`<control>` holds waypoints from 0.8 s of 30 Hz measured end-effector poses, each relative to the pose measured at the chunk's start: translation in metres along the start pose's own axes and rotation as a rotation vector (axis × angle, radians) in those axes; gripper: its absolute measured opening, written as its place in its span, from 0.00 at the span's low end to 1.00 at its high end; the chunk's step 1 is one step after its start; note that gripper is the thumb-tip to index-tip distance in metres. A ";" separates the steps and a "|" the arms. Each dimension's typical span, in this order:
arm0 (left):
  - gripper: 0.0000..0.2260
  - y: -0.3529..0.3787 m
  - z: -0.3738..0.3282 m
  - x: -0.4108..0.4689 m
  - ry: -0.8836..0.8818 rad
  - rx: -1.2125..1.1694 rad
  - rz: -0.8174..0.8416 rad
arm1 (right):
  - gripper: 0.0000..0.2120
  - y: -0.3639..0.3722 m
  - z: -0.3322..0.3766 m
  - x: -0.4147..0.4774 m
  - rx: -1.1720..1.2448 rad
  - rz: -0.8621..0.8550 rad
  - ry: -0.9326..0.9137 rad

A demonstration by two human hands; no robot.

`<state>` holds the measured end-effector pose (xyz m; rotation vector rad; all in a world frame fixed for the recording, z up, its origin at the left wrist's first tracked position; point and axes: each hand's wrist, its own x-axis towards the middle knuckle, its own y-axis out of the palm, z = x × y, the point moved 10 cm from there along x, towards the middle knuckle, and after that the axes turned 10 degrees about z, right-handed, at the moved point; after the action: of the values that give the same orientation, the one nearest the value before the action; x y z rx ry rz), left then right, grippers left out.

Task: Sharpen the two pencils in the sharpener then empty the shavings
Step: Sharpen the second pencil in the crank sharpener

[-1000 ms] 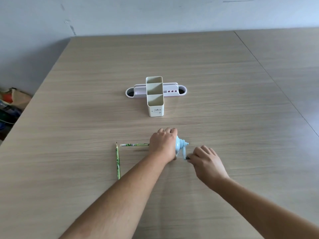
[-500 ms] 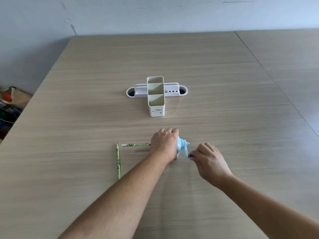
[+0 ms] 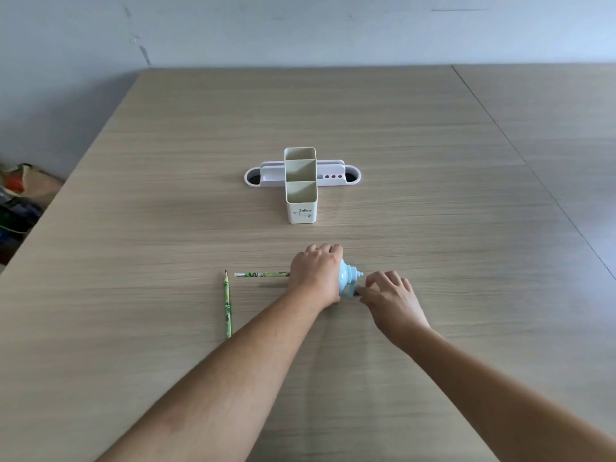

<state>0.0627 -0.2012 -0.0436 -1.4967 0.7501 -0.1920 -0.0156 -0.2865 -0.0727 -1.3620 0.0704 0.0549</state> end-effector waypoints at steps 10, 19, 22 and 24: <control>0.48 -0.021 0.015 -0.021 0.100 0.031 0.047 | 0.12 -0.068 -0.025 0.025 0.216 -0.026 0.078; 0.24 -0.031 0.067 -0.038 -0.046 -0.030 0.052 | 0.19 -0.090 0.070 0.052 0.260 0.072 -0.177; 0.15 -0.022 0.074 -0.042 -0.064 -0.066 0.010 | 0.24 -0.060 0.082 0.051 0.246 0.208 -0.188; 0.10 -0.019 0.076 -0.042 -0.058 -0.076 -0.016 | 0.24 -0.050 0.081 0.050 0.234 0.233 -0.174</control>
<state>0.0785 -0.1173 -0.0196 -1.5739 0.7061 -0.1329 0.0402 -0.2174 -0.0118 -1.1061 0.0864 0.3506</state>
